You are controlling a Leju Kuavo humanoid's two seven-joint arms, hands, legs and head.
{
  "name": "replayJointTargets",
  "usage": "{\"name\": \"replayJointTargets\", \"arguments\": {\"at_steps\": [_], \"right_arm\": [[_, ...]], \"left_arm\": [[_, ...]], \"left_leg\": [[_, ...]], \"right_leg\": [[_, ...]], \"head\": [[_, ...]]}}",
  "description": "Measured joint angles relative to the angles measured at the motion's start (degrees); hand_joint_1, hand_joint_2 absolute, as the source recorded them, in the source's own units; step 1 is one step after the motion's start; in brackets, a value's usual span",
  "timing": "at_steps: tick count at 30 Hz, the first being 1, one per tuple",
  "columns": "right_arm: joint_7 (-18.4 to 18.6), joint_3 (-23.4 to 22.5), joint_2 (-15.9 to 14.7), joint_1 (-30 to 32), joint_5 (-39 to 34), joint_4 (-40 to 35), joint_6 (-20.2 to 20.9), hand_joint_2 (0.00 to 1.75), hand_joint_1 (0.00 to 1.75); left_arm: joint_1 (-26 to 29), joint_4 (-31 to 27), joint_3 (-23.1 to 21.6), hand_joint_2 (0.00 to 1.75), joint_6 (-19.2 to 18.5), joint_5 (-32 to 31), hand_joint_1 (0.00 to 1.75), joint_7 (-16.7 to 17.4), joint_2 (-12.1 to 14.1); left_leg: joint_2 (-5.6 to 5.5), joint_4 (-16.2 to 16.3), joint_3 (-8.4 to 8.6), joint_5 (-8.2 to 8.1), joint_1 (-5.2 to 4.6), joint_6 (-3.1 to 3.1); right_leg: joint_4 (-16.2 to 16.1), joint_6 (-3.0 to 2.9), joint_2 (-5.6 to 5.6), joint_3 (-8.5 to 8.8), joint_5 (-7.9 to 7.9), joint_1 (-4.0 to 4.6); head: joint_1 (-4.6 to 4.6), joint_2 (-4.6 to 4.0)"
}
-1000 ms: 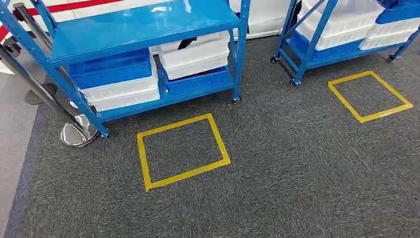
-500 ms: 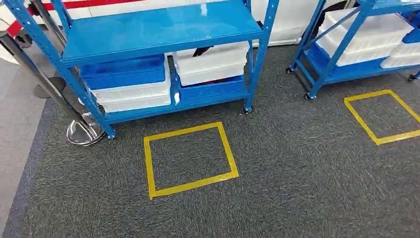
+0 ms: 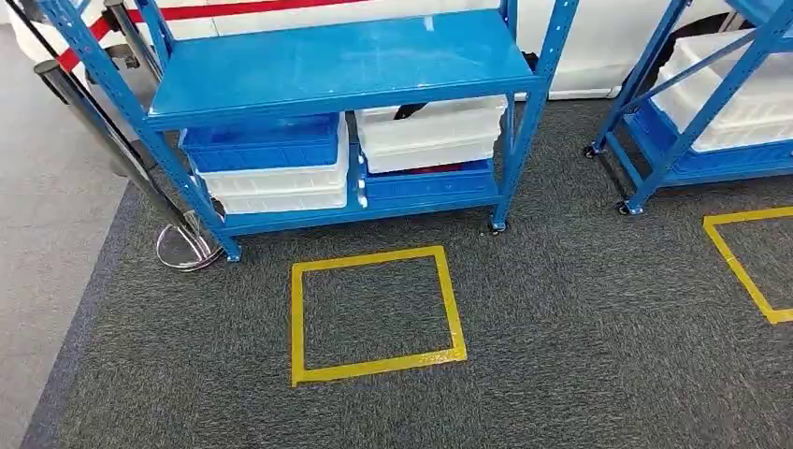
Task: Take the parts from the cabinet and place them on the table.
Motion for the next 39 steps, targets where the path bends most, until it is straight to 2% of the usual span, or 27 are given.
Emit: {"name": "replayJointTargets", "arguments": {"at_steps": [2,4,5,6,7,8,10,14,15,16,19,20,21,23,25,26,27,29,30,31,32,34,35,36,37,38,39], "right_arm": [[0.0,0.0,0.0,0.0,0.0,0.0,0.0,0.0,0.0],[0.0,-0.1,0.0,0.1,0.0,0.0,0.0,0.0,0.0],[-0.1,-0.1,0.1,0.0,0.0,0.0,0.0,0.0,0.0],[-0.1,-0.1,0.1,0.0,0.0,0.0,0.0,0.0,0.0],[-0.1,-0.1,0.1,-0.1,0.0,0.0,0.0,0.0,0.0],[-0.2,-0.1,0.1,-0.1,0.0,0.0,0.0,0.0,0.0],[-0.2,-0.1,0.0,-0.2,0.0,0.0,0.0,0.0,0.0],[-0.2,-0.1,0.0,-0.2,0.0,0.0,0.0,0.0,0.0],[-0.2,-0.1,0.0,-0.2,0.0,0.0,0.0,0.0,0.0],[-0.2,-0.1,-0.1,-0.2,0.0,0.0,0.0,0.0,0.0],[-0.2,-0.1,-0.2,0.3,0.0,0.0,0.0,0.0,0.0],[-0.2,-0.2,-0.2,0.4,0.0,0.0,0.0,0.0,0.0],[-0.2,-0.2,-0.2,0.1,0.0,0.0,0.0,0.0,0.0],[-0.2,-0.2,-0.2,0.1,0.0,0.0,0.0,0.0,0.0],[-0.2,-0.2,-0.2,0.1,0.0,0.0,0.0,0.0,0.0],[-0.2,-0.2,-0.3,0.1,0.0,0.0,0.0,0.0,0.0],[-0.2,-0.2,-0.3,0.1,0.0,-0.1,0.0,0.0,0.0],[-0.2,-0.3,-0.2,0.1,0.0,-0.1,0.0,0.0,0.0],[-0.2,-0.3,-0.2,0.1,0.0,-0.1,0.0,0.0,0.0],[-0.2,-0.3,-0.2,0.1,0.0,-0.1,0.0,0.0,0.0],[-0.2,-0.5,-0.2,0.1,0.0,-0.1,0.0,0.0,0.0],[-0.2,-0.5,-0.2,0.2,0.0,-0.1,0.4,0.0,0.0],[-0.2,-0.6,0.0,0.3,0.0,0.0,0.7,0.0,0.0],[-0.3,-0.6,-0.1,0.3,0.0,0.0,1.0,0.0,0.0],[-0.5,-0.6,0.0,0.1,0.0,0.0,1.0,1.75,0.0],[-0.5,-0.6,-0.1,0.0,0.0,0.0,1.1,1.75,0.0],[-0.6,-0.6,0.0,-0.1,0.0,0.0,1.2,0.0,0.0]], "left_arm": [[0.3,0.0,0.0,0.0,0.0,0.1,0.0,0.0,0.0],[0.5,0.0,0.0,0.0,0.0,0.1,0.0,0.0,0.1],[0.5,0.0,0.0,0.0,0.0,0.1,0.0,0.0,0.1],[0.2,0.0,0.0,0.0,0.0,0.1,0.0,0.0,0.1],[0.3,0.0,0.0,0.0,0.0,0.1,0.0,-0.1,0.1],[0.4,0.0,0.0,0.0,0.0,0.1,0.0,-0.1,0.1],[0.5,0.0,0.0,0.0,0.0,0.1,0.0,-0.1,-0.1],[0.2,0.0,0.0,0.0,0.0,0.1,0.0,-0.1,-0.2],[0.2,0.0,0.0,0.0,0.0,0.1,0.0,-0.1,-0.2],[0.3,0.0,0.0,0.0,0.0,0.1,0.0,-0.1,-0.3],[0.6,0.0,0.0,0.0,0.0,0.2,0.0,-0.1,-0.5],[0.4,0.0,0.0,0.0,0.0,0.2,0.0,-0.1,-0.5],[0.1,0.0,0.0,0.0,0.0,0.2,0.0,-0.1,-0.5],[0.1,0.0,0.0,0.0,0.0,0.2,0.0,-0.1,-0.5],[-0.1,0.0,0.0,0.0,0.0,0.2,0.0,-0.1,-0.4],[-0.1,0.0,0.0,0.0,0.0,0.2,0.0,-0.1,-0.5],[0.0,0.0,0.0,0.0,0.0,0.2,0.0,-0.1,-0.5],[0.0,0.0,0.0,0.0,0.0,0.2,0.0,-0.1,-0.5],[0.0,0.0,0.0,0.0,0.0,0.2,0.0,-0.1,-0.5],[0.2,0.0,0.0,0.0,0.0,0.2,0.0,-0.1,-0.5],[0.3,0.0,0.0,0.0,0.0,0.2,0.0,-0.1,-0.5],[0.6,0.0,0.0,0.0,0.0,0.2,0.0,-0.1,-0.5],[0.9,0.0,0.0,0.0,0.0,0.2,0.0,0.0,-0.3],[0.8,0.0,0.0,0.0,0.0,0.2,0.0,0.0,-0.3],[0.6,0.0,0.0,0.0,0.0,0.2,0.0,0.0,-0.3],[0.6,0.0,0.0,0.0,0.0,0.2,0.0,0.0,-0.3],[0.5,0.0,0.0,0.0,0.0,0.2,0.0,0.0,-0.3]], "left_leg": [[0.03,-6.6,1.6,5.5,-0.13,0.75],[0.92,-15.7,3.95,12.05,-0.92,2.33],[1.17,-15.5,3.86,9.39,-1.22,2.46],[0.99,-15.7,4.05,8.91,-1.31,2.52],[0.92,-16.5,4.22,10.13,-1.29,2.9],[0.78,-16.8,4.91,10.32,-1.2,3.18],[0.58,-18.0,7.18,10.41,-0.64,3.43],[0.13,-18.0,7.96,9.24,-0.64,3.94],[-0.05,-18.0,8.45,8.82,-0.61,3.85],[-0.23,-18.0,9.18,8.25,-0.54,3.65],[-0.51,-18.0,11.21,6.3,-0.27,2.71],[-0.6,-17.6,11.85,5.67,-0.44,2.23],[-0.64,-17.8,11.56,5.42,-0.48,1.85],[-0.62,-17.6,12.31,5.53,-0.51,1.21],[-0.31,-14.9,11.24,5.89,-0.34,0.94],[-0.09,-11.1,9.08,6.16,-0.33,0.61],[-0.01,-6.6,6.04,5.02,-0.22,0.26],[0.02,-0.4,1.02,0.81,-0.18,0.0],[0.02,0.4,-0.42,-0.2,-0.18,0.1],[0.02,-0.9,-0.92,0.12,-0.19,0.27],[0.02,-3.9,-0.59,1.83,-0.24,0.6],[0.19,-12.5,0.95,9.58,-0.8,2.06],[0.21,-14.6,0.8,13.11,-1.2,2.63],[0.19,-14.6,1.12,11.49,-1.36,2.69],[0.18,-14.7,1.86,11.59,-1.46,2.77],[0.1,-15.3,2.15,11.36,-1.51,3.2],[-0.15,-15.9,3.59,11.27,-1.29,3.62]], "right_leg": [[0.0,-0.01,-0.16,1.42,-0.94,0.23],[-0.2,0.1,-0.45,2.41,-1.89,0.34],[-0.1,0.52,-0.47,2.7,-2.16,0.61],[-0.2,1.0,-0.6,2.5,-2.48,0.53],[0.0,1.3,-0.74,3.34,-2.3,0.62],[0.4,1.8,-0.82,3.47,-1.8,0.65],[2.4,2.32,-0.33,3.43,-2.75,0.51],[15.5,3.07,0.2,-5.89,-8.71,0.15],[16.1,3.31,0.2,-7.05,-8.27,0.02],[14.3,3.39,0.19,-7.13,-6.43,-0.11],[1.8,3.58,0.23,-3.74,3.03,-0.55],[1.3,3.08,0.18,-4.1,1.78,-0.13],[1.5,2.14,0.23,-4.01,1.62,0.07],[1.2,1.37,0.26,-3.77,1.85,0.1],[0.8,0.65,0.2,-2.51,1.39,-0.21],[0.5,0.36,0.13,-1.85,1.02,-0.25],[0.3,0.15,0.08,-1.28,0.58,-0.21],[0.3,0.0,0.11,-0.12,-0.48,-0.07],[0.3,-0.03,0.16,0.64,-1.04,-0.01],[0.3,-0.02,0.27,1.53,-1.69,0.06],[0.3,0.0,0.35,2.53,-2.38,0.18],[0.1,0.09,0.26,4.26,-3.75,0.41],[0.4,0.2,0.26,4.83,-4.32,0.48],[0.1,0.8,0.58,5.18,-4.83,0.57],[-0.4,1.2,0.47,5.65,-5.36,0.49],[0.3,1.64,0.38,6.39,-4.67,0.54],[0.8,2.17,0.34,6.74,-4.18,0.59]], "head": [[0.0,0.0],[0.06,0.0],[0.22,0.0],[0.11,0.0],[0.15,0.0],[0.13,0.0],[0.24,0.0],[0.46,0.0],[0.41,0.0],[0.46,0.0],[0.48,0.0],[0.52,-0.02],[0.52,0.0],[0.57,0.0],[0.55,0.0],[0.35,0.0],[0.35,0.0],[0.35,0.0],[0.33,0.0],[0.35,0.0],[0.35,0.0],[0.35,0.0],[0.44,0.0],[0.35,0.0],[0.35,0.0],[0.39,0.0],[0.37,0.0]]}}
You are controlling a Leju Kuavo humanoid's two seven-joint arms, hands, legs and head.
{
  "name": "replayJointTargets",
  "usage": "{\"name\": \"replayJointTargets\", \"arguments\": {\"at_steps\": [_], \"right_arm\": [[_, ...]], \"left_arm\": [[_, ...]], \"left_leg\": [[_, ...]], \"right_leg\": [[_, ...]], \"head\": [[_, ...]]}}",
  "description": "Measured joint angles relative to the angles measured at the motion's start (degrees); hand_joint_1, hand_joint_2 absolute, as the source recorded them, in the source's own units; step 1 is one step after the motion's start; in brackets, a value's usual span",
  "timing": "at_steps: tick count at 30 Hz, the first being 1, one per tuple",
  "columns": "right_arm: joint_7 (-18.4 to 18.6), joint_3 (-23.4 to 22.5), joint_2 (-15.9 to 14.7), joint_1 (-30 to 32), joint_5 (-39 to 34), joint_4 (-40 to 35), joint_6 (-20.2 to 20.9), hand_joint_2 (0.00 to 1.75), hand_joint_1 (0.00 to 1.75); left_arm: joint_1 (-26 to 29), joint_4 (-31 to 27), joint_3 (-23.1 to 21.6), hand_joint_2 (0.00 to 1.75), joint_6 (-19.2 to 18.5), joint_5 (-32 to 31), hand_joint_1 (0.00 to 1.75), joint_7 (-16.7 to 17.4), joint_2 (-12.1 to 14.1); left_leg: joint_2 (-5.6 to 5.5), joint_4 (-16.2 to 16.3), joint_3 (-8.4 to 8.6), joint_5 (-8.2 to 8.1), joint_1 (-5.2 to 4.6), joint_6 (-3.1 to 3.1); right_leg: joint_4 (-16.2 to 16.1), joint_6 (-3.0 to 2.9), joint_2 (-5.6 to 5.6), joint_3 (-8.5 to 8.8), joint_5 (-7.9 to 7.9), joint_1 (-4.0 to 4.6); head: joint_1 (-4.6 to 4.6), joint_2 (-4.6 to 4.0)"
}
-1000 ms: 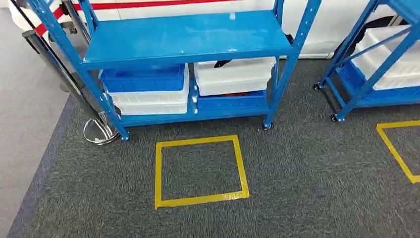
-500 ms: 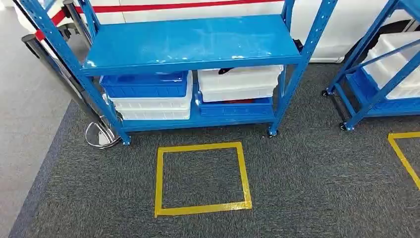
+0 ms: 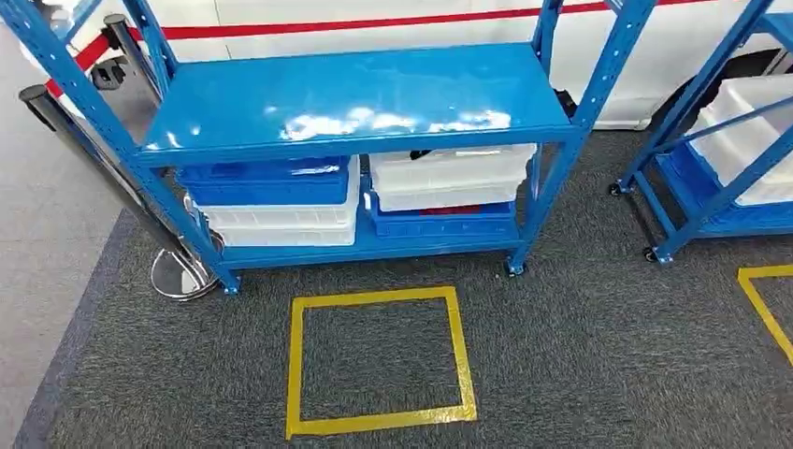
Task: Take the parts from the cabinet and place them on the table.
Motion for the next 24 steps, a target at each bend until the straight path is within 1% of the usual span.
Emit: {"name": "replayJointTargets", "arguments": {"at_steps": [1,2,3,4,5,6,7,8,9,10,11,12,13,14,15,16,17,18,19,20,21,22,23,24], "right_arm": [[0.1,0.0,0.0,-0.1,0.0,0.0,0.1,0.0,0.0],[0.1,-0.1,0.0,-0.1,-0.2,0.0,0.2,0.0,0.0],[0.1,-0.3,0.0,-0.2,-0.3,0.0,0.2,0.0,0.0],[0.1,-0.5,0.0,-0.3,-0.4,0.0,0.3,0.0,0.0],[0.1,-0.5,0.0,-0.2,-0.4,0.0,0.3,0.0,0.0],[0.1,-0.5,0.0,-0.2,-0.4,0.0,0.3,0.0,0.0],[0.0,-0.5,0.0,0.0,-0.4,0.0,0.1,0.0,0.0],[0.0,-0.6,0.0,0.1,-0.3,0.0,-0.1,0.0,0.0],[0.0,-0.6,0.0,0.2,-0.3,0.0,-0.3,0.0,0.0],[-0.1,-0.7,0.0,0.4,-0.2,-0.1,-0.3,0.0,0.0],[-0.1,-0.8,0.0,0.9,-0.2,-0.1,-0.4,0.0,0.0],[-0.1,-0.9,0.0,0.8,-0.2,0.0,-0.4,0.0,0.0],[-0.2,-0.9,0.0,0.6,-0.1,-0.1,-0.4,0.0,0.0],[-0.2,-0.9,0.0,0.5,-0.1,-0.1,-0.4,0.0,0.0],[-0.3,-0.9,0.0,0.5,-0.1,-0.1,-0.4,0.0,0.0],[-0.3,-0.9,0.0,0.4,-0.1,-0.1,-0.4,0.0,0.0],[-0.4,-0.9,0.0,0.4,-0.1,-0.1,-0.4,0.0,0.0],[-0.4,-0.9,0.0,0.4,-0.1,-0.2,-0.4,0.0,0.0],[-0.4,-0.9,0.0,0.4,-0.1,-0.2,-0.4,0.0,0.0],[-0.4,-0.9,0.0,0.4,-0.1,-0.2,-0.4,0.0,0.0],[-0.4,-0.9,0.0,0.4,0.0,-0.2,-0.4,0.0,0.0],[-0.4,-0.9,0.0,0.4,0.0,-0.2,-0.4,0.0,0.0],[-0.4,-0.9,0.0,0.4,0.0,-0.2,-0.4,0.0,0.0],[-0.4,-0.9,0.0,0.5,0.0,-0.2,-0.4,0.0,0.0]], "left_arm": [[-0.1,0.0,0.0,0.0,0.0,0.0,0.0,0.0,-0.1],[0.0,0.0,0.0,0.0,0.0,0.0,0.0,0.0,0.0],[-0.1,0.0,0.0,0.0,0.0,0.0,0.0,0.0,0.0],[-0.3,0.0,0.0,0.0,0.0,0.0,0.0,0.0,0.0],[-0.3,0.0,0.0,0.0,0.0,0.0,0.0,0.0,0.0],[-0.2,0.0,0.0,0.0,0.0,0.0,0.0,0.0,0.0],[-0.2,0.0,0.0,0.0,0.0,0.0,0.0,0.0,0.0],[-0.1,0.0,0.0,0.0,0.0,0.0,0.0,0.0,-0.1],[0.0,0.0,0.0,0.0,0.0,0.0,0.0,0.0,-0.1],[0.1,0.0,0.0,0.0,0.0,0.0,0.0,0.1,-0.2],[0.3,0.0,0.0,0.0,0.0,0.0,0.0,0.1,-0.2],[0.0,0.0,0.0,0.0,0.0,0.0,0.0,0.1,-0.2],[-0.4,0.0,0.0,0.0,0.0,0.0,0.0,0.0,-0.2],[-0.3,0.0,0.0,0.0,0.0,0.0,0.0,0.1,-0.2],[-0.4,0.0,0.0,0.0,0.0,0.0,0.0,0.1,-0.2],[-0.7,0.0,0.0,0.0,0.0,0.0,0.0,0.1,-0.1],[-0.6,0.0,0.0,0.0,0.0,0.0,0.0,0.0,-0.1],[-0.6,0.0,0.0,0.0,0.0,0.0,0.0,0.0,-0.1],[-0.6,0.0,0.0,0.0,0.0,0.0,0.0,0.1,-0.1],[-0.6,0.0,0.0,0.0,0.0,0.0,0.0,0.1,-0.1],[-0.5,0.0,0.0,0.0,0.0,0.0,0.0,0.1,-0.1],[-0.5,0.0,0.0,0.0,0.0,0.0,0.0,0.1,-0.1],[-0.4,0.0,0.0,0.0,0.0,0.0,0.0,0.1,-0.1],[-0.1,0.0,0.0,0.0,0.0,0.0,0.0,0.1,-0.1]], "left_leg": [[0.03,-1.0,1.31,-0.01,0.31,0.09],[0.13,-1.6,2.23,-0.28,0.24,0.47],[0.28,-1.8,2.75,-0.64,0.23,0.81],[0.4,-1.8,3.2,-1.19,0.23,0.88],[0.21,-1.8,3.75,-1.86,0.23,0.85],[0.18,-1.8,4.43,-2.46,0.23,0.77],[0.11,-1.8,5.31,-3.16,0.28,0.66],[0.01,-1.8,6.32,-3.92,0.39,0.4],[0.01,-1.8,7.4,-4.72,0.52,0.16],[0.04,-1.8,8.53,-5.68,0.62,-0.13],[0.13,-1.8,8.84,-6.48,0.54,-0.47],[-0.06,-1.4,9.64,-7.24,0.37,-0.76],[0.12,-1.8,9.72,-7.96,0.31,-1.22],[0.12,-1.6,10.8,-7.64,0.26,-1.56],[0.12,-1.2,10.62,-7.16,0.27,-1.79],[0.15,0.5,9.81,-6.76,0.29,-2.05],[0.19,3.8,8.43,-6.02,0.46,-2.37],[0.23,7.7,5.75,-6.33,0.62,-2.67],[0.24,11.5,2.83,-7.96,0.79,-3.02],[0.24,14.2,0.38,-10.27,0.87,-3.26],[0.25,15.6,-1.55,-12.46,0.92,-3.34],[0.25,15.4,-2.83,-13.48,0.99,-3.25],[0.25,13.4,-3.28,-12.84,1.03,-3.09],[0.25,10.3,-3.06,-10.73,1.03,-2.92]], "right_leg": [[1.9,0.2,0.05,-0.61,0.26,-0.25],[4.7,0.39,0.1,-2.06,0.66,-0.25],[8.1,0.54,0.11,-4.63,-0.09,-0.33],[11.6,0.75,0.11,-7.55,-2.0,-0.37],[14.3,1.09,0.12,-10.34,-4.58,-0.43],[15.4,1.35,0.09,-12.14,-6.06,-0.52],[14.7,1.52,0.08,-13.19,-6.09,-0.62],[12.4,1.7,0.06,-13.3,-4.74,-0.69],[9.0,1.86,0.06,-12.89,-2.02,-0.72],[4.6,1.89,0.03,-12.35,2.46,-0.74],[1.4,1.66,-0.15,-12.57,8.21,-0.8],[1.4,0.68,-0.32,-12.6,6.95,-0.51],[1.5,-0.01,-0.16,-12.17,7.1,-0.26],[1.2,-0.52,0.08,-11.89,6.84,-0.44],[1.0,-0.93,0.05,-11.37,6.44,-0.37],[0.5,-1.26,0.15,-10.38,6.28,-0.7],[0.1,-1.68,0.05,-9.44,5.84,-0.73],[-0.3,-1.89,0.03,-8.69,5.35,-0.73],[-0.6,-1.98,0.04,-7.97,4.91,-0.7],[-0.7,-2.0,0.07,-7.27,4.34,-0.68],[-0.8,-1.99,0.14,-6.48,3.73,-0.69],[-0.8,-1.97,0.27,-5.56,3.03,-0.72],[-0.8,-1.88,0.42,-4.46,2.2,-0.72],[-0.8,-1.82,0.51,-3.41,1.45,-0.71]], "head": [[0.04,0.0],[0.2,0.0],[0.22,0.0],[0.15,0.0],[0.22,0.0],[0.18,0.0],[0.2,0.0],[0.22,0.0],[0.2,0.0],[0.22,0.0],[0.33,0.0],[0.15,0.0],[0.15,0.0],[0.13,0.0],[0.17,0.0],[0.13,0.0],[0.05,0.0],[-0.2,0.0],[-0.13,0.0],[-0.13,0.0],[-0.17,0.0],[-0.15,0.0],[-0.15,0.0],[-0.15,0.0]]}}
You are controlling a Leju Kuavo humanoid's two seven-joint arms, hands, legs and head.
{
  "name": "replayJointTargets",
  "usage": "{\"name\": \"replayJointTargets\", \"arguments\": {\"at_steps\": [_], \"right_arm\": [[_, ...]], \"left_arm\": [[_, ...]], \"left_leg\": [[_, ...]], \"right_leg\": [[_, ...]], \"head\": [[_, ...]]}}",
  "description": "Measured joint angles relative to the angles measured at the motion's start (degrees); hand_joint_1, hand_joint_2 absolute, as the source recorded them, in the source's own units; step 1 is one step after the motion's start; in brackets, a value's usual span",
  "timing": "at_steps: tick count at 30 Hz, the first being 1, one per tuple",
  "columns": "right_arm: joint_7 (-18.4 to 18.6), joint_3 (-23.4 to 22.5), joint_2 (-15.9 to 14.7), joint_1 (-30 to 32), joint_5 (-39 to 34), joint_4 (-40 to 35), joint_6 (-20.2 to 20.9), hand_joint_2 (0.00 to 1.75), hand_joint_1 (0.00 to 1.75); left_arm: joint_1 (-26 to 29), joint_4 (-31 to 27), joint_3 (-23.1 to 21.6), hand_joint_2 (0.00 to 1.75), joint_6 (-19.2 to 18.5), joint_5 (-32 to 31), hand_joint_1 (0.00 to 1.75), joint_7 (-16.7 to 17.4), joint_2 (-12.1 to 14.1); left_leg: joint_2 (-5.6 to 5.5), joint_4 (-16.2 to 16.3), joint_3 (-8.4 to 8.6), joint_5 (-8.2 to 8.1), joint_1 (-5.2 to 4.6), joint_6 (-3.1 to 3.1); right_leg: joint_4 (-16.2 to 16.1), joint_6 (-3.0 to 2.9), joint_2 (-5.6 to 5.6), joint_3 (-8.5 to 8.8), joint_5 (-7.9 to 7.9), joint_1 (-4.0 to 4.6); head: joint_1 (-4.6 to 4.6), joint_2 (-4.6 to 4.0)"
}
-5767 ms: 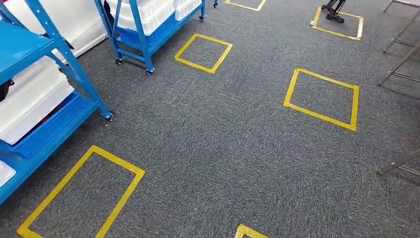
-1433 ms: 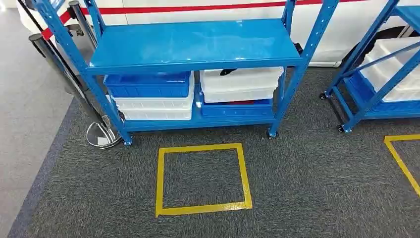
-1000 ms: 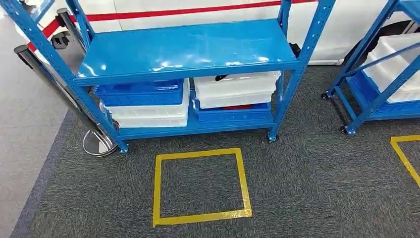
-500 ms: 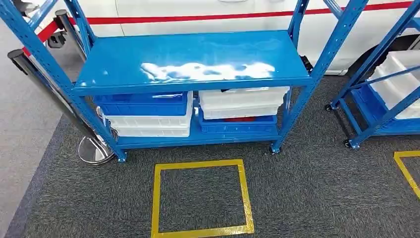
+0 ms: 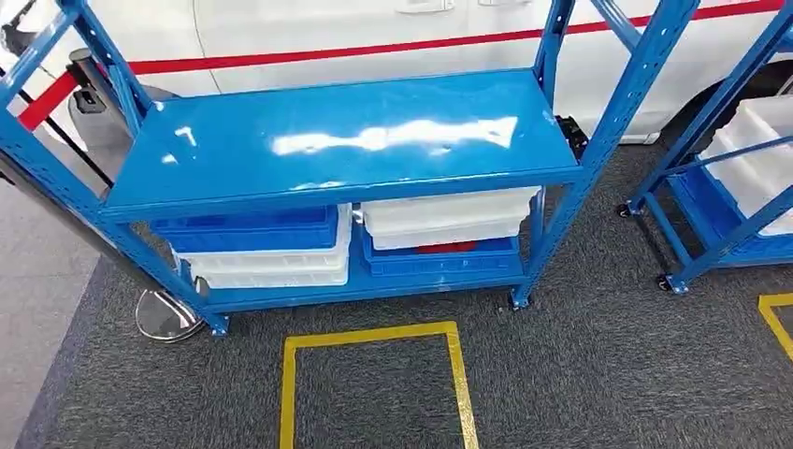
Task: Take the parts from the cabinet and place them on the table.
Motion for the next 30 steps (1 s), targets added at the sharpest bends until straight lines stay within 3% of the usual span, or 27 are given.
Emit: {"name": "replayJointTargets", "arguments": {"at_steps": [1,2,3,5,6,8,9,11,12,13,14,15,16,17,18,19,20,21,22,24,27,28,29,30], "right_arm": [[0.0,0.0,0.0,0.0,0.1,0.0,0.0,0.0,0.0],[0.0,0.0,0.0,0.3,0.1,0.0,0.0,0.0,0.0],[0.0,-0.1,0.0,0.1,0.2,0.0,0.0,0.0,0.0],[0.1,-0.1,0.1,-0.4,0.2,0.0,0.0,0.0,0.0],[0.1,-0.1,0.1,-0.4,0.2,0.0,0.0,0.0,0.0],[0.1,-0.1,0.1,-0.6,0.2,0.0,0.0,0.0,0.0],[0.0,-0.1,0.1,-0.7,0.2,0.0,0.0,0.0,0.0],[0.0,-0.1,0.1,-0.8,0.2,0.0,0.0,0.0,0.0],[0.0,-0.1,0.1,-0.7,0.2,0.0,0.0,0.0,0.0],[0.1,0.0,0.1,-0.6,0.2,0.0,0.0,0.0,0.0],[0.0,-0.1,0.1,-0.5,0.2,0.0,0.0,0.0,0.0],[0.0,-0.1,0.1,-0.4,0.3,0.0,0.0,0.0,0.0],[0.0,-0.1,0.1,-0.3,0.3,0.0,0.0,0.0,0.0],[0.0,-0.1,0.1,0.0,0.4,0.0,0.0,0.0,0.0],[0.0,-0.1,0.0,0.0,0.5,0.0,0.0,0.0,0.0],[0.0,-0.2,0.0,-0.1,0.6,0.0,0.0,0.0,0.0],[0.0,-0.3,0.0,-0.2,0.7,0.0,0.0,0.0,0.0],[0.0,-0.4,-0.1,-0.1,0.8,0.0,0.0,0.0,0.0],[0.0,-0.6,0.0,-0.1,0.9,0.0,0.0,0.0,0.0],[0.0,-0.7,0.1,-0.4,0.9,0.0,0.2,0.0,0.0],[0.0,-0.9,0.1,-0.4,1.0,0.0,0.2,0.0,0.0],[0.0,-0.9,0.1,-0.4,1.0,0.0,0.2,0.0,0.0],[0.0,-0.9,0.1,-0.4,1.0,0.0,0.2,0.0,0.0],[0.0,-0.9,0.1,-0.4,1.0,0.0,0.2,0.0,0.0]], "left_arm": [[0.2,0.0,0.0,0.0,0.0,0.0,0.0,0.0,0.0],[0.5,0.0,0.0,0.0,0.0,0.0,0.0,0.0,0.0],[0.8,0.1,0.0,0.0,0.0,0.0,0.0,0.0,0.1],[0.3,0.1,0.0,0.0,0.0,0.0,0.0,0.1,0.1],[0.2,0.1,0.0,0.0,0.0,0.0,0.0,0.1,0.1],[0.0,0.1,0.0,0.0,0.0,0.0,0.0,0.1,0.0],[0.0,0.1,0.0,0.0,0.0,0.0,0.0,0.1,0.1],[-0.1,0.1,0.0,0.0,0.1,0.0,0.0,0.1,0.1],[-0.1,0.1,0.0,0.0,0.1,0.0,0.0,0.1,0.1],[-0.1,0.1,0.0,0.0,0.0,0.0,0.0,0.1,0.1],[0.0,0.1,0.0,0.0,0.0,0.0,0.0,0.1,0.1],[0.0,0.1,0.0,0.0,0.0,0.0,0.0,0.2,0.0],[0.2,0.1,0.0,0.0,0.0,0.0,0.0,0.2,0.0],[0.3,0.1,0.0,0.0,0.1,0.0,0.0,0.3,-0.1],[0.1,0.1,0.0,0.0,0.1,-0.1,0.0,0.3,-0.2],[0.0,0.1,0.0,0.0,0.3,-0.1,0.0,0.4,-0.2],[-0.2,0.1,0.0,0.0,0.4,-0.1,0.0,0.5,-0.2],[-0.2,0.1,0.0,0.0,0.7,-0.2,0.0,0.6,-0.2],[-0.2,0.1,0.0,0.0,0.8,-0.2,0.0,0.6,-0.2],[-0.2,0.1,0.0,0.0,0.9,-0.3,0.0,0.7,0.0],[-0.4,0.1,-0.1,0.0,0.9,-0.5,0.0,0.7,-0.1],[-0.3,0.1,-0.1,0.0,0.9,-0.5,0.0,0.7,-0.1],[-0.3,0.1,-0.1,0.0,0.9,-0.5,0.0,0.7,-0.1],[-0.3,0.1,-0.1,0.0,0.9,-0.5,0.0,0.7,-0.1]], "left_leg": [[0.0,-4.1,0.49,4.07,-0.05,0.37],[0.16,-7.7,0.58,9.66,-0.22,1.02],[0.12,-8.8,0.1,11.53,-0.64,1.2],[0.0,-8.9,1.43,10.38,-0.85,1.66],[-0.06,-9.4,2.08,10.05,-0.76,2.42],[-0.05,-10.5,4.34,10.22,-0.59,3.17],[-0.04,-10.7,4.82,9.94,-0.55,3.6],[-0.03,-10.9,5.7,9.17,-0.58,3.92],[-0.1,-10.9,6.2,8.6,-0.6,3.98],[-0.24,-10.9,6.81,8.05,-0.6,3.95],[-0.36,-10.9,7.52,7.47,-0.59,3.89],[-0.47,-10.9,8.33,6.81,-0.59,3.73],[-0.44,-10.9,9.19,6.14,-0.6,3.54],[-0.33,-11.0,9.72,5.6,-0.58,3.41],[-0.39,-10.6,10.63,5.04,-0.9,3.12],[-0.72,-10.8,10.41,4.61,-0.93,2.73],[-0.72,-11.1,10.77,4.21,-0.94,2.32],[-0.76,-9.7,11.09,5.03,-0.94,2.06],[-0.81,-9.7,11.55,4.96,-1.12,1.74],[-0.49,-7.9,10.83,3.36,-0.88,1.15],[-0.32,2.1,4.49,-1.87,-0.11,-0.05],[-0.21,3.9,2.91,-2.18,0.09,-0.19],[-0.1,3.0,2.57,-0.85,0.27,-0.27],[-0.05,0.0,3.3,1.86,0.38,-0.33]], "right_leg": [[-0.1,0.17,0.01,1.05,-0.8,0.04],[-0.2,0.32,-0.02,1.51,-1.47,0.0],[0.2,0.64,0.13,2.45,-2.22,0.28],[-0.5,1.55,0.29,4.14,-3.19,0.24],[0.3,2.18,0.28,4.33,-2.11,0.28],[2.7,2.51,0.08,4.11,-2.25,-0.01],[6.1,2.48,-0.01,1.97,-2.6,0.11],[13.4,2.85,-0.07,-3.63,-5.81,0.16],[15.9,3.03,-0.08,-6.3,-8.18,0.16],[16.3,3.14,-0.09,-7.88,-9.17,0.16],[15.0,3.18,-0.1,-8.61,-8.67,0.17],[12.1,2.93,-0.11,-8.51,-6.49,0.21],[8.0,2.43,-0.11,-7.96,-2.68,0.31],[3.8,1.9,-0.16,-7.39,2.14,0.66],[2.2,1.67,-0.08,-7.67,3.89,0.97],[2.4,1.39,0.16,-7.45,1.95,0.96],[2.0,1.14,0.15,-7.05,3.59,0.99],[1.6,0.78,0.3,-6.78,4.51,0.74],[1.3,0.56,0.21,-6.24,4.32,0.68],[0.7,0.13,0.15,-5.22,4.34,0.28],[0.7,-0.1,-0.06,-5.13,3.82,0.25],[0.7,-0.08,-0.07,-4.97,3.59,0.25],[0.7,-0.01,-0.04,-4.68,3.35,0.21],[0.7,0.09,0.03,-4.29,3.11,0.14]], "head": [[0.0,0.0],[0.02,0.0],[0.0,0.0],[0.0,0.0],[0.11,0.0],[0.22,0.0],[0.22,0.0],[0.2,0.0],[0.26,0.0],[0.2,0.0],[0.26,0.0],[0.26,0.0],[0.26,0.0],[0.31,0.0],[0.22,0.0],[0.39,0.0],[0.2,0.0],[0.28,0.0],[0.26,0.0],[0.09,0.0],[-0.22,0.0],[-0.22,0.0],[-0.2,0.0],[-0.22,0.0]]}}
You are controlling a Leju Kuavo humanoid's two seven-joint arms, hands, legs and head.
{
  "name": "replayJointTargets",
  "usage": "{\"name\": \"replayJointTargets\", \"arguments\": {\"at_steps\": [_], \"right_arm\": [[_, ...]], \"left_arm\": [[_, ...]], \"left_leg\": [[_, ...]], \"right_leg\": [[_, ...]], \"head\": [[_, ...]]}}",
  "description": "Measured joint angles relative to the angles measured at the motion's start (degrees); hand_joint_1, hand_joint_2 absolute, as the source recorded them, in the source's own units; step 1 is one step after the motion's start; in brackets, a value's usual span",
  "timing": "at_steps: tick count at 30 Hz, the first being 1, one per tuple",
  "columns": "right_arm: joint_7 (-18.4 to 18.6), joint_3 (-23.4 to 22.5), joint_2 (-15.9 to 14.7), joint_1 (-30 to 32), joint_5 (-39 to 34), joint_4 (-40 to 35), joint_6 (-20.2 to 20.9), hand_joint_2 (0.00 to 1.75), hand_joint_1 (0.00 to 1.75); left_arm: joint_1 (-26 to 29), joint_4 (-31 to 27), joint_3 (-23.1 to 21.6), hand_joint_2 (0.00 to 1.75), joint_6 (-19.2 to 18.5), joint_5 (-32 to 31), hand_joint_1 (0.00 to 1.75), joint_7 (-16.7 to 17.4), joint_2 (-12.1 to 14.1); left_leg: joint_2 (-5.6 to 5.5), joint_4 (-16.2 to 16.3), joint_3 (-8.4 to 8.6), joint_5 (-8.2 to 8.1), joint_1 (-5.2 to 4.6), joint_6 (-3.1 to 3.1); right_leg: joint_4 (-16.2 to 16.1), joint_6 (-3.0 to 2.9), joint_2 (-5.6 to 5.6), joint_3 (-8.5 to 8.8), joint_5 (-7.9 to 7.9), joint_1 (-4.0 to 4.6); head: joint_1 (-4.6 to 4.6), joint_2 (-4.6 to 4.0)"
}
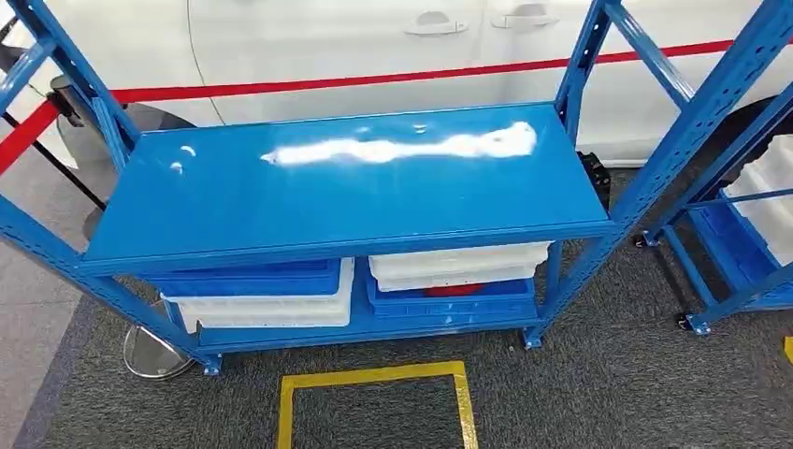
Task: Take the parts from the cabinet and place them on the table.
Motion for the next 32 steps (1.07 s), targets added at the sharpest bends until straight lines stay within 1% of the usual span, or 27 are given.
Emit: {"name": "replayJointTargets", "arguments": {"at_steps": [2,3,4,5,6,7,8,9,10,11,12,13,14,15,16,17,18,19,20,22,23,24,25,26,27,31,32], "right_arm": [[0.0,0.0,0.0,0.0,0.1,0.0,0.0,0.0,0.0],[0.0,0.0,0.0,0.1,0.1,0.0,0.0,0.0,0.0],[0.1,0.0,0.0,0.0,0.2,0.0,0.0,0.0,0.0],[0.1,0.0,0.0,-0.1,0.3,0.0,0.0,0.0,0.0],[0.3,0.0,0.1,-0.1,0.3,0.0,0.1,0.0,0.0],[0.4,-0.1,0.1,-0.1,0.4,0.0,0.2,1.75,0.0],[0.5,0.0,0.1,-0.1,0.5,0.0,0.3,1.75,0.0],[0.5,-0.1,0.1,-0.1,0.5,0.0,0.3,1.75,0.0],[0.5,-0.1,0.1,-0.1,0.6,0.0,0.3,1.75,0.0],[0.5,-0.1,0.1,-0.1,0.7,0.0,0.5,1.75,0.0],[0.6,-0.1,0.1,-0.1,0.7,0.0,0.5,1.75,0.0],[0.7,-0.1,0.1,-0.1,0.8,0.0,0.5,1.75,0.0],[0.8,-0.1,0.1,-0.1,1.0,0.0,0.5,1.75,0.0],[0.9,-0.1,0.1,-0.1,1.0,0.0,0.4,1.75,0.0],[0.9,-0.1,0.1,-0.1,1.1,0.0,0.4,1.75,0.0],[0.9,-0.1,0.1,-0.1,1.1,0.0,0.3,1.75,0.0],[1.0,-0.1,0.1,0.0,1.1,0.0,0.3,1.75,0.0],[1.0,-0.1,0.1,-0.2,1.1,0.0,0.3,1.75,0.0],[1.0,-0.1,0.1,-0.3,1.1,0.0,0.2,1.75,0.0],[1.0,-0.2,0.1,-0.2,1.1,0.0,-0.1,1.75,0.0],[1.2,-0.4,0.1,-0.3,1.2,0.0,-0.4,1.75,0.0],[1.8,-0.4,0.1,-0.3,1.4,0.0,-0.8,1.75,0.0],[2.3,-0.5,0.1,-0.3,1.4,0.0,-1.1,1.75,0.0],[2.7,-0.5,0.2,-0.3,1.3,0.0,-1.2,1.75,0.0],[2.9,-0.6,0.3,-0.3,1.1,0.0,-1.4,1.75,0.0],[2.9,-1.4,0.4,-0.5,0.9,0.0,-2.5,1.75,0.0],[2.9,-1.4,0.4,-0.5,1.0,0.0,-2.5,1.75,0.0]], "left_arm": [[0.3,0.0,0.0,0.0,0.1,0.0,0.0,0.0,0.0],[0.3,0.0,0.0,0.0,0.1,0.0,0.0,0.2,0.0],[0.3,0.0,0.0,0.0,0.2,0.0,0.0,0.3,0.0],[0.2,0.0,0.0,0.0,0.2,0.0,0.0,0.4,0.0],[0.2,0.0,0.0,0.0,0.3,0.0,0.0,0.4,0.0],[0.3,0.0,0.0,0.0,0.4,0.0,0.0,0.5,0.1],[0.3,0.0,0.0,0.0,0.4,0.1,0.0,0.6,0.0],[0.3,0.0,0.0,0.0,0.5,0.2,0.0,0.7,0.0],[0.3,0.0,0.0,0.0,0.7,0.2,0.0,0.7,0.0],[0.2,0.0,0.0,0.0,0.9,0.3,0.0,0.9,0.0],[0.2,0.0,0.0,0.0,1.1,0.3,0.0,1.0,0.0],[0.2,0.0,0.0,0.0,1.4,0.4,0.0,1.2,0.0],[0.2,0.0,0.0,1.75,1.7,0.4,0.0,1.5,0.0],[0.2,0.0,0.0,1.75,1.9,0.4,0.0,1.7,0.0],[0.2,0.0,0.0,1.75,2.1,0.5,0.0,1.9,0.0],[0.3,0.0,0.0,1.75,2.1,0.5,0.0,2.1,0.0],[0.3,0.0,0.0,1.75,2.2,0.5,0.0,2.1,0.0],[0.1,0.0,0.0,1.75,2.2,0.5,0.0,2.1,0.0],[0.0,0.0,0.0,1.75,2.2,0.5,0.0,2.2,0.0],[-0.2,0.0,0.0,1.75,2.2,0.5,0.0,2.3,0.0],[-0.3,0.0,0.0,1.75,2.2,0.5,0.0,2.3,0.1],[-0.2,0.0,0.0,1.75,2.3,0.5,0.0,2.4,0.1],[-0.2,0.0,0.0,1.75,2.3,0.5,0.0,2.5,0.1],[-0.3,0.0,0.0,1.75,2.3,0.5,0.0,2.5,0.1],[-0.4,0.0,0.0,1.75,2.3,0.5,0.0,2.6,0.1],[-0.3,0.0,0.0,1.75,2.3,0.5,0.0,2.7,0.1],[-0.3,0.0,0.0,1.75,2.3,0.5,0.0,2.7,0.1]], "left_leg": [[0.05,-9.3,3.01,6.53,0.13,0.04],[0.09,-9.9,3.03,5.58,-0.05,0.3],[0.35,-10.0,2.5,2.88,-0.57,0.58],[0.31,-10.0,2.46,4.59,-0.62,1.25],[0.24,-10.1,2.46,5.76,-0.68,1.72],[0.2,-10.5,2.75,5.87,-0.68,2.03],[0.31,-11.4,3.52,6.48,0.05,2.59],[0.5,-11.8,3.81,6.61,-0.15,2.9],[0.55,-11.8,3.79,6.68,-0.19,3.18],[0.56,-11.8,3.77,6.6,-0.31,3.3],[0.57,-11.8,3.81,6.46,-0.43,3.51],[0.57,-11.7,3.87,6.35,-0.53,3.56],[0.52,-11.7,4.09,6.14,-0.56,3.55],[0.45,-11.7,4.45,5.85,-0.56,3.45],[0.41,-11.6,4.92,5.5,-0.55,3.29],[0.39,-11.5,5.43,5.07,-0.55,3.1],[0.43,-11.5,5.23,4.66,-0.57,2.8],[0.37,-11.0,5.27,4.14,-1.05,2.38],[0.37,-11.3,5.36,4.14,-0.99,2.23],[0.37,-11.7,5.67,4.09,-0.98,1.69],[0.42,-11.6,6.24,3.97,-1.12,1.42],[0.48,-11.9,6.13,5.01,-1.23,2.48],[0.38,-12.0,6.5,4.37,-1.28,3.6],[0.37,-12.6,6.83,4.08,-1.29,4.33],[0.35,-12.6,6.91,4.1,-1.2,3.99],[0.36,-12.9,7.0,4.07,-1.17,4.0],[0.35,-12.9,7.01,4.12,-1.15,3.81]], "right_leg": [[0.0,0.38,0.12,0.86,-0.51,-0.16],[-0.3,0.74,0.06,1.09,-0.55,-0.18],[-0.2,1.09,0.06,0.79,-0.52,-0.19],[-0.2,1.58,-0.03,0.7,-0.63,-0.16],[-0.3,1.95,-0.05,0.96,-0.85,-0.16],[-0.6,2.31,-0.04,1.33,-0.86,-0.1],[-0.2,2.65,-0.06,1.54,-1.23,-0.1],[1.2,2.73,-0.22,0.97,-2.3,-0.08],[4.7,2.7,-0.18,-0.94,-4.46,-0.06],[8.9,2.74,-0.19,-3.21,-6.43,-0.06],[13.0,2.81,-0.19,-5.47,-7.86,-0.06],[15.8,2.85,-0.2,-7.24,-8.24,-0.06],[15.9,2.86,-0.2,-7.79,-7.1,-0.06],[13.5,2.81,-0.21,-7.03,-4.71,-0.06],[9.1,2.66,-0.22,-5.16,-1.66,-0.06],[3.9,2.45,-0.28,-2.93,1.25,-0.07],[1.1,2.15,-0.33,-1.67,1.48,-0.02],[0.0,2.06,-0.37,-1.36,0.91,0.29],[0.2,1.88,-0.27,-1.4,0.87,0.12],[0.1,1.35,-0.2,-1.33,0.64,0.32],[-0.5,1.0,-0.17,-0.83,0.88,-0.11],[-0.8,1.32,-0.18,-0.43,0.88,0.04],[-0.9,1.33,-0.19,-0.29,0.84,-0.02],[-0.8,1.09,-0.16,-0.35,0.67,0.1],[-0.8,0.98,-0.18,-0.27,0.6,0.2],[-0.7,0.6,-0.19,-0.27,0.35,0.34],[-0.7,0.59,-0.2,-0.27,0.35,0.37]], "head": [[0.0,0.0],[0.07,0.0],[-0.22,0.0],[-0.13,0.0],[-0.17,0.0],[-0.11,0.0],[-0.18,0.0],[-0.02,0.0],[0.13,0.0],[0.13,0.0],[0.13,0.0],[0.13,0.0],[0.13,0.0],[0.15,0.0],[0.13,0.0],[0.15,0.0],[0.15,0.0],[0.15,0.0],[0.07,0.0],[0.13,0.0],[0.11,0.02],[0.02,0.0],[-0.44,0.0],[-0.37,0.0],[-0.42,0.0],[-0.39,0.0],[-0.42,0.0]]}}
